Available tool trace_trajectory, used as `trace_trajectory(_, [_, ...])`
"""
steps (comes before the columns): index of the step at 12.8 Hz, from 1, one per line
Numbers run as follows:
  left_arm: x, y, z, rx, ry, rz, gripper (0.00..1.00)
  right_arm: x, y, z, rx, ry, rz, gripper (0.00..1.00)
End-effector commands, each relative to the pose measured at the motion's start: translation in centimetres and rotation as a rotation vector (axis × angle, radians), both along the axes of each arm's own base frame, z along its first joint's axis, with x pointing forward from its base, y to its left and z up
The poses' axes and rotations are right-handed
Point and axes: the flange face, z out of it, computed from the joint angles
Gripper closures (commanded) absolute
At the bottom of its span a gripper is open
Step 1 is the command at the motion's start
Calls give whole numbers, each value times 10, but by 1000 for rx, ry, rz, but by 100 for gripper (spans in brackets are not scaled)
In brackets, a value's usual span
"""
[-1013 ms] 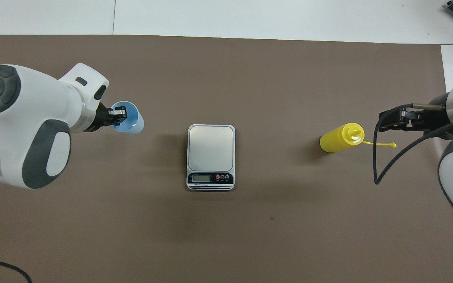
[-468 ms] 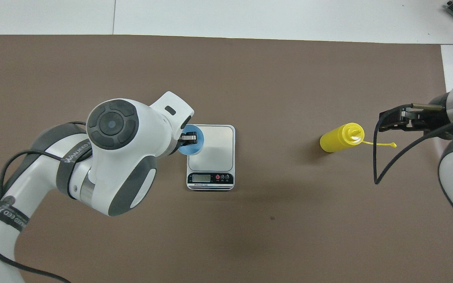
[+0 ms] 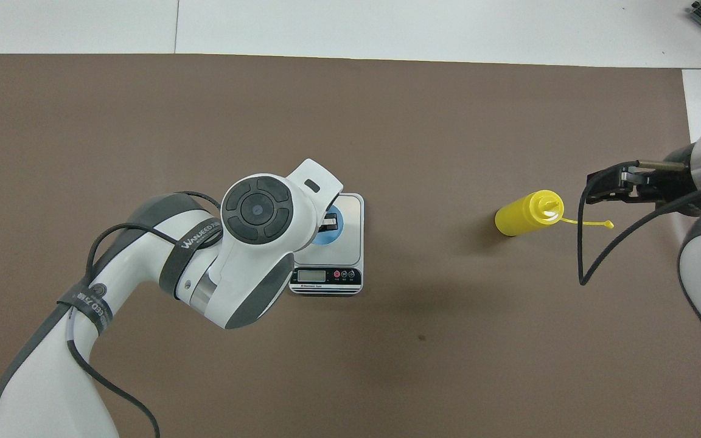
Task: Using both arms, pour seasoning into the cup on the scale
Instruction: 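Carry the blue cup onto the scale and lower it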
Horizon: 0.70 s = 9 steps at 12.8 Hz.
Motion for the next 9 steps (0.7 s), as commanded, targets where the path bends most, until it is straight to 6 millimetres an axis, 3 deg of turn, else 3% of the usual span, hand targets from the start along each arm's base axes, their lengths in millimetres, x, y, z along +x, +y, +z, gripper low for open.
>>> trace_trajectory(1, [3,-2,-8,4,-25,4,100,2,-4,1,-3,4,11,0])
trace_trajectory(4, [3,-7,-15,10,-40,-15,100,2,-4,1,-3,6,11,0])
trace_trajectory(8, [2,-8,-20,10,-46,-25,100,3,-22,1,-2,4,-20,0])
trace_trajectory(9, [3,-8,-20,8,-48,-24,81,3,-22,1,-2,4,-20,0])
